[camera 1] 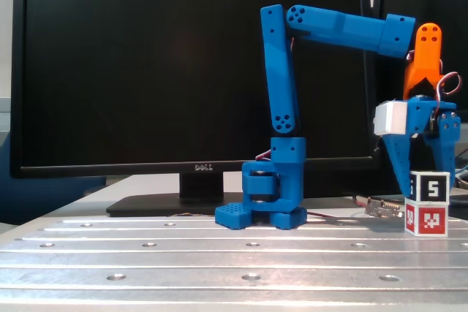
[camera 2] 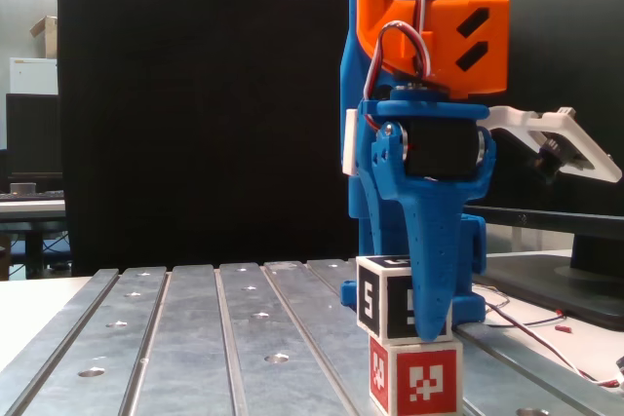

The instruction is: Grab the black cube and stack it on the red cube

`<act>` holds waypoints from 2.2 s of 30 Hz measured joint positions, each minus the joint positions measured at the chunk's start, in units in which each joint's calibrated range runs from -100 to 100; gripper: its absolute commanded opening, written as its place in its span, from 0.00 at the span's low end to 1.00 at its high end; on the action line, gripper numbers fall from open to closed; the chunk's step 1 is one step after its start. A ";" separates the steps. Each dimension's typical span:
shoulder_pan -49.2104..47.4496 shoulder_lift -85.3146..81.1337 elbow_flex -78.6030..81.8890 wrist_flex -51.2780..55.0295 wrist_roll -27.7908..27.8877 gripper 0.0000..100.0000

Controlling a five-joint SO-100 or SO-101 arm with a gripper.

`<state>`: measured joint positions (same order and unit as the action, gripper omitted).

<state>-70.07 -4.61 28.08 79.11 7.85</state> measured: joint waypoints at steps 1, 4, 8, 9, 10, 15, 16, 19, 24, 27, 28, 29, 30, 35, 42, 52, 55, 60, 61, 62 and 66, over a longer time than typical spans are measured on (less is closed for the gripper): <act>-0.07 0.08 0.00 -0.34 0.05 0.26; -0.07 0.00 0.00 0.17 0.05 0.31; -0.07 0.08 0.00 0.43 0.00 0.33; -0.07 0.08 0.00 0.52 0.00 0.33; -0.07 0.08 0.00 0.60 0.00 0.33; -0.07 0.08 -0.18 1.89 0.00 0.33; -0.07 0.08 -0.63 2.49 0.00 0.33; -0.07 0.08 -2.99 5.16 0.10 0.33; 1.70 0.08 -7.97 9.71 0.26 0.33; 2.52 0.08 -11.50 12.81 0.79 0.33; 2.89 0.08 -12.77 13.92 1.10 0.33; 3.63 0.08 -13.95 15.13 1.31 0.32; 4.22 0.08 -15.40 16.24 1.52 0.32; 7.33 0.08 -21.11 19.85 2.68 0.32; 16.22 0.08 -24.46 20.20 2.99 0.32; 36.44 0.08 -24.73 20.20 2.99 0.33; 42.52 0.08 -24.73 20.20 2.99 0.32; 49.85 0.17 -24.73 20.20 2.99 0.32; 51.56 0.17 -24.73 19.94 2.99 0.32; 53.19 0.17 -24.18 19.34 2.99 0.32; 57.85 0.17 -21.20 16.59 2.99 0.26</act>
<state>-12.22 -4.44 6.88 95.70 10.84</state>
